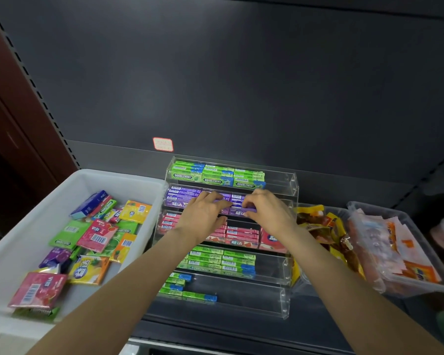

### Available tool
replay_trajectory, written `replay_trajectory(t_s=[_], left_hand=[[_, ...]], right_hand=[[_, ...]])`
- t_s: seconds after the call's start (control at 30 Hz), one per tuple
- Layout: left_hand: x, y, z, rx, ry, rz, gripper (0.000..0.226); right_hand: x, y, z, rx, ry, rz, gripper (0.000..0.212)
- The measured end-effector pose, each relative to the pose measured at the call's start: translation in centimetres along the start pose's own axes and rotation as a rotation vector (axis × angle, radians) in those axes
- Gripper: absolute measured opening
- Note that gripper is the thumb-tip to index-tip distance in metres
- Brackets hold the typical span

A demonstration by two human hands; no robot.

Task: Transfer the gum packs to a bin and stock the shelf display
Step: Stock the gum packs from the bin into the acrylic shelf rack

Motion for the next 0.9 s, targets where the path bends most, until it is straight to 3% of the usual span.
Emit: replay_trajectory(t_s=[0.17, 0.4, 0.7, 0.9], left_hand=[[0.0, 0.4, -1.3, -0.119, 0.029, -0.048, 0.041], [6.1, 3.3, -6.3, -0.306, 0.202, -0.311, 0.027], [21.7, 3.3, -13.5, -0.124, 0.474, -0.315, 0.027], [29.1, 1.8, -15.2, 0.073, 0.410, -0.353, 0.042]], right_hand=[[1.2, -0.5, -0.1, -0.066, -0.021, 0.021, 0.023], [8.8, -2.5, 1.0, -0.114, 0.051, 0.421, 0.015], [23.1, -8.0, 5.6, -0.032, 0.124, 0.500, 0.022], [29.2, -13.9, 8.6, 0.137, 0.003, 0.374, 0.045]])
Point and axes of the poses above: each hand's wrist, its own z-axis towards the middle knuckle, its own y-axis out of the back of the hand, x = y × z, the point moved 1 cm from there along z, towards the middle knuckle, and after that the axes turned 2 degrees about y, right-handed, at the moved point
